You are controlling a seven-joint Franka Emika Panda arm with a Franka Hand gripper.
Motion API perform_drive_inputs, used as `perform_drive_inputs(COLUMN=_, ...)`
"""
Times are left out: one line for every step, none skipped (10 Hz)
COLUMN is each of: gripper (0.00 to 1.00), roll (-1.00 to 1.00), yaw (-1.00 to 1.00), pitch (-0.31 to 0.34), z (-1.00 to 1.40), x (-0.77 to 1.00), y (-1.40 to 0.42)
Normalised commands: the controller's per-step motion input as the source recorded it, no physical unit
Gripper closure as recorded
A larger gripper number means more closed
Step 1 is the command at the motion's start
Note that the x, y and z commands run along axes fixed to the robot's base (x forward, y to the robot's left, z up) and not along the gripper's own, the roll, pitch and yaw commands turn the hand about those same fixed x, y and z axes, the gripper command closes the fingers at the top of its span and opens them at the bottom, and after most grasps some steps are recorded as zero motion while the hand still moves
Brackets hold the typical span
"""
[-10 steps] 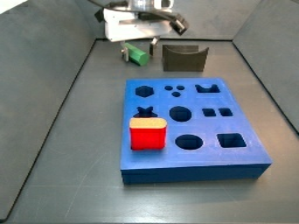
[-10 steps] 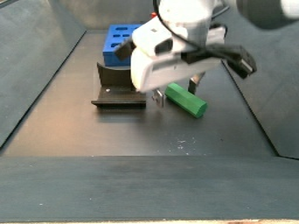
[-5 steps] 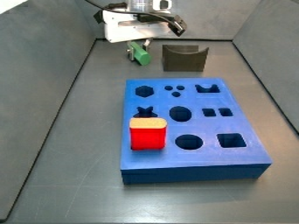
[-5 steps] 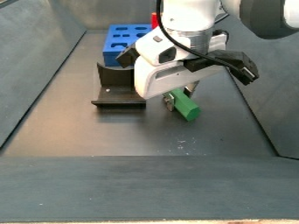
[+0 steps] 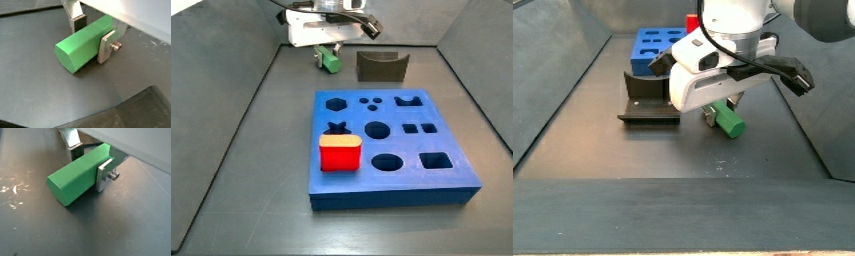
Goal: Pick up the hexagon object. Move up. Place the hexagon object on the fixture. Regrasp the hexagon object. Move to above the board. Insert the hexagon object.
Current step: Pick up the hexagon object, then move up.
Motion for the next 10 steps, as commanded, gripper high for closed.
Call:
perform_drive_inputs(gripper=1.00, roll=0.00, yaw=0.00, pitch=0.000, z=0.00, x=0.00, y=0.00)
perform_drive_inputs(gripper=1.00, roll=0.00, yaw=0.00, pitch=0.000, z=0.00, x=0.00, y=0.00)
perform_drive_inputs(gripper=1.00, roll=0.00, yaw=0.00, pitch=0.000, z=0.00, x=0.00, y=0.00)
perform_drive_inputs(gripper=1.00, roll=0.00, yaw=0.00, pitch=0.000, z=0.00, x=0.00, y=0.00)
perform_drive_inputs(gripper=1.00, roll=0.00, yaw=0.00, pitch=0.000, z=0.00, x=0.00, y=0.00)
perform_drive_inputs(gripper=1.00, roll=0.00, yaw=0.00, pitch=0.000, z=0.83, x=0.00, y=0.00)
perform_drive_inputs(gripper=1.00, roll=0.00, yaw=0.01, pitch=0.035, z=0.76, x=-0.05, y=0.07)
perform_drive_inputs(gripper=1.00, roll=-0.01, yaw=0.01, pitch=0.070, z=0.63, x=-0.06, y=0.04)
perform_drive_inputs(gripper=1.00, roll=-0.02, yaw=0.00, pitch=0.076, z=0.50, x=-0.03, y=0.03)
perform_drive_inputs(gripper=1.00, roll=-0.02, yaw=0.00, pitch=0.078, z=0.40, x=-0.02, y=0.03)
